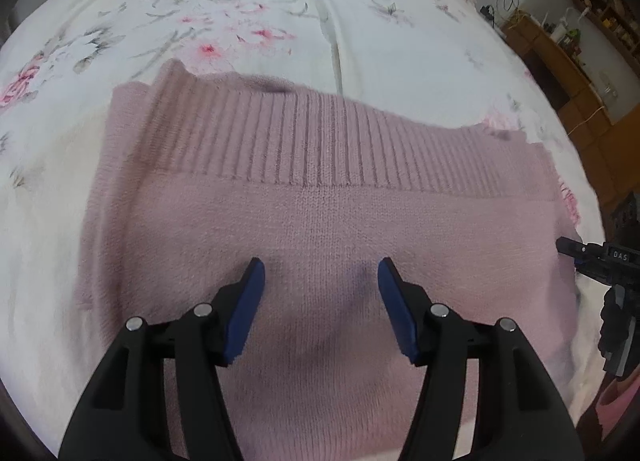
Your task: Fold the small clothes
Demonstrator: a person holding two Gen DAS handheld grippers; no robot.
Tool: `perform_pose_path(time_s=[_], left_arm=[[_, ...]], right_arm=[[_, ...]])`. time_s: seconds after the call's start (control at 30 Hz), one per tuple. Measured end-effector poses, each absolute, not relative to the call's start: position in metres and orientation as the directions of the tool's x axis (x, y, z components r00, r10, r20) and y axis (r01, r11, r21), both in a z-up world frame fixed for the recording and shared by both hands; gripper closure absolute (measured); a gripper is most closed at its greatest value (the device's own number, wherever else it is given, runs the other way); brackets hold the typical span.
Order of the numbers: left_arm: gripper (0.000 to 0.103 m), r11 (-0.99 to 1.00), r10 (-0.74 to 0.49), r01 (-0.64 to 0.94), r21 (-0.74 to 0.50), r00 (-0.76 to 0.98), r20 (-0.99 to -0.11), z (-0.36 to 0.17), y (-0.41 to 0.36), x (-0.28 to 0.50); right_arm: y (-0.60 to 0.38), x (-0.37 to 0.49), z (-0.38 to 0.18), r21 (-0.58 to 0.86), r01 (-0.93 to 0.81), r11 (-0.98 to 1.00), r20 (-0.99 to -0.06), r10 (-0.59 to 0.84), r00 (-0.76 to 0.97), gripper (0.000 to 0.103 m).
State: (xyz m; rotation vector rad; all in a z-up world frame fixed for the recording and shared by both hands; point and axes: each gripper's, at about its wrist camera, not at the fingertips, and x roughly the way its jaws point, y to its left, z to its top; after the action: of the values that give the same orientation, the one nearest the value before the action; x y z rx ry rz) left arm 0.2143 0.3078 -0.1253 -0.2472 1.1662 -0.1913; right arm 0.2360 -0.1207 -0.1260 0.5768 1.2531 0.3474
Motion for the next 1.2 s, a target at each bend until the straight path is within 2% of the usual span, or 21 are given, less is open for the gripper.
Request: perform_pose_path(time_s=[0.23, 0.37, 0.5, 0.73, 0.77, 0.83, 0.87, 1.07, 1.1, 1.2], left_arm=[[0.045, 0.942, -0.303, -0.008, -0.336, 0.412, -0.859, -0.100, 0.338, 0.196], [0.044, 0.935, -0.315, -0.011, -0.354, 0.430, -0.846, -0.092, 0.346, 0.189], [0.044, 0.922, -0.338, -0.020, -0.387, 0.445, -0.829, -0.086, 0.354, 0.185], [0.045, 0.901, -0.364, -0.052, -0.431, 0.449, -0.816, -0.089, 0.367, 0.183], [0.045, 0.897, -0.369, -0.056, -0.438, 0.450, -0.813, -0.089, 0.369, 0.182], [0.045, 0.889, -0.382, -0.060, -0.454, 0.451, -0.807, -0.089, 0.369, 0.182], [0.045, 0.883, -0.391, -0.061, -0.465, 0.450, -0.803, -0.089, 0.368, 0.183], [0.045, 0.819, -0.493, -0.058, -0.570, 0.437, -0.753, -0.088, 0.356, 0.190], [0.045, 0.781, -0.542, -0.060, -0.622, 0.430, -0.722, -0.088, 0.346, 0.196], [0.045, 0.737, -0.600, -0.045, -0.674, 0.414, -0.684, -0.090, 0.326, 0.207]], right_arm=[[-0.050, 0.236, -0.057, 0.516, -0.116, 0.849, -0.797, 0.525, 0.299, 0.081], [0.017, 0.229, -0.039, 0.445, -0.243, 0.862, -0.823, 0.500, 0.269, 0.081], [0.070, 0.227, -0.045, 0.399, -0.306, 0.864, -0.850, 0.474, 0.230, 0.081], [0.125, 0.235, -0.090, 0.351, -0.317, 0.881, -0.902, 0.409, 0.139, 0.081], [0.128, 0.235, -0.096, 0.350, -0.314, 0.883, -0.906, 0.404, 0.127, 0.080], [0.130, 0.233, -0.102, 0.369, -0.312, 0.875, -0.902, 0.419, 0.108, 0.066], [0.129, 0.233, -0.104, 0.397, -0.309, 0.864, -0.891, 0.444, 0.099, 0.064], [0.100, 0.233, -0.090, 0.553, -0.259, 0.792, -0.807, 0.586, 0.070, 0.063], [0.093, 0.232, -0.085, 0.557, -0.258, 0.789, -0.801, 0.592, 0.083, 0.063], [0.060, 0.227, -0.067, 0.534, -0.243, 0.810, -0.800, 0.577, 0.164, 0.063]])
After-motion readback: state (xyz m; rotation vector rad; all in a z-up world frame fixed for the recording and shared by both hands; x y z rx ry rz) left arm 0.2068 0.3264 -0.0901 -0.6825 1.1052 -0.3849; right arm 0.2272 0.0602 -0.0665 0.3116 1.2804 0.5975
